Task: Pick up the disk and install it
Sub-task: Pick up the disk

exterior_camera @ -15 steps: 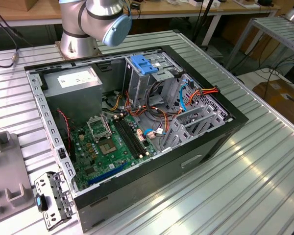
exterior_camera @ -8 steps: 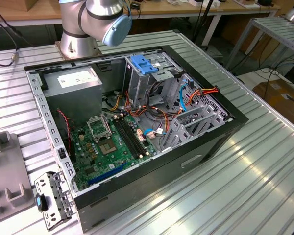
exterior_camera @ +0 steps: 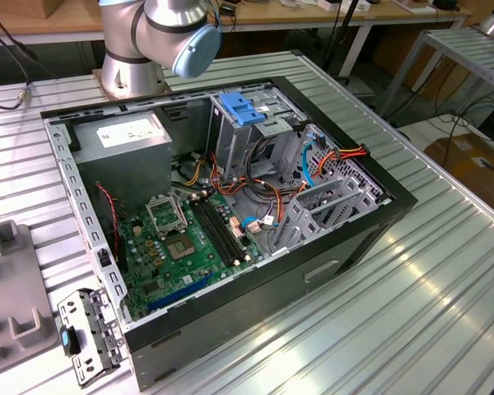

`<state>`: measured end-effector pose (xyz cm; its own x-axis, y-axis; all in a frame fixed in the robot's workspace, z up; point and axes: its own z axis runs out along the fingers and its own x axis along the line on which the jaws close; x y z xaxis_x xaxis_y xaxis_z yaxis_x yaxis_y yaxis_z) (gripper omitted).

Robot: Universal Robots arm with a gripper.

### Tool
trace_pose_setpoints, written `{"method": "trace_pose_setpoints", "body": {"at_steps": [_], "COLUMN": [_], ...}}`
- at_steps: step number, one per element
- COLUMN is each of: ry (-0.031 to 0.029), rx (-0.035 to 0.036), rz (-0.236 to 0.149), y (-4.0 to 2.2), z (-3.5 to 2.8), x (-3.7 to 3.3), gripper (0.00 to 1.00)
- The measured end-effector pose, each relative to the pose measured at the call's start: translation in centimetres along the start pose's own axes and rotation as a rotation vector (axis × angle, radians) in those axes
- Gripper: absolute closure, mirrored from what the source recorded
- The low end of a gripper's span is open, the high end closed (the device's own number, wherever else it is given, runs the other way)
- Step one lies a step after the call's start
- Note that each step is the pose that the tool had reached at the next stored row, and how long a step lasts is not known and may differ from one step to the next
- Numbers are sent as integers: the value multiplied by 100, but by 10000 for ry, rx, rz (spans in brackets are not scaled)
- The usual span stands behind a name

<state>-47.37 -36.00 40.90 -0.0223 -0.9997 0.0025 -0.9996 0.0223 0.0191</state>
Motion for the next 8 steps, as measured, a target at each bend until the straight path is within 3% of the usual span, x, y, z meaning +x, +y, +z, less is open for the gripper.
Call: {"method": "trace_pose_setpoints", "body": {"at_steps": [8], "ry": [0], "rx": [0], "rz": [0], "y": [2], "z": [-80], "x": [0], "gripper": [63]}}
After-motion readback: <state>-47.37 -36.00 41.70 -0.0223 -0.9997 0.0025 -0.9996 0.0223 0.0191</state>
